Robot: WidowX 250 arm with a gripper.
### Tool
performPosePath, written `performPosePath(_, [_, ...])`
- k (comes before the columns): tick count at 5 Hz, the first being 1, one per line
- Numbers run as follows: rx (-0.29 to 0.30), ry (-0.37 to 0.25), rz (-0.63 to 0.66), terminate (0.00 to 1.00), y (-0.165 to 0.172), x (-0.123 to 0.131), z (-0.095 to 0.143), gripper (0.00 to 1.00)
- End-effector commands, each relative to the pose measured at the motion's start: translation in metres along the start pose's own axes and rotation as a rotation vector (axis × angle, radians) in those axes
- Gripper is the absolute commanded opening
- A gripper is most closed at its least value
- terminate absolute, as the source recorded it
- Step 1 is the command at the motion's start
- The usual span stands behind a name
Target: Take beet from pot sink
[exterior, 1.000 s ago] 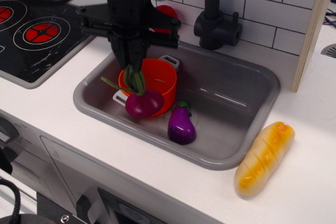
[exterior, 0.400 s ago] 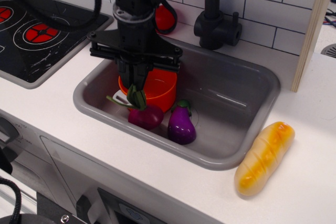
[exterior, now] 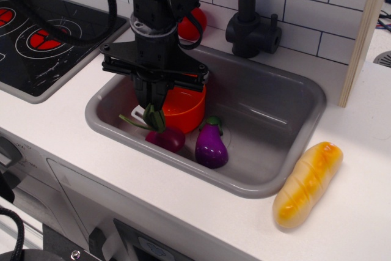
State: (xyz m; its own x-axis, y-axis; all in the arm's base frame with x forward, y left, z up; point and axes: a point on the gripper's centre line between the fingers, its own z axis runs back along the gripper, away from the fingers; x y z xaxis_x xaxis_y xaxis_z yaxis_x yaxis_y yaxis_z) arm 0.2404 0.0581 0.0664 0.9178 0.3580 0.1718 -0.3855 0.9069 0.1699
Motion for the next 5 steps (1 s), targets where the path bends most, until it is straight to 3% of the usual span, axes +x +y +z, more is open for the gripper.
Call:
performPosePath(1, [-0.022, 0.017, 0.026, 0.00, 0.004, 0.009, 0.019, 1.00])
performPosePath(3, [-0.063, 0.033, 0.079, 0.00, 0.006, 0.018, 0.054, 1.00])
performPosePath(4, [-0.063, 0.033, 0.079, 0.00, 0.006, 0.018, 0.054, 1.00])
performPosePath(5, [-0.063, 0.033, 0.079, 1.00, 0.006, 0.018, 0.054, 1.00])
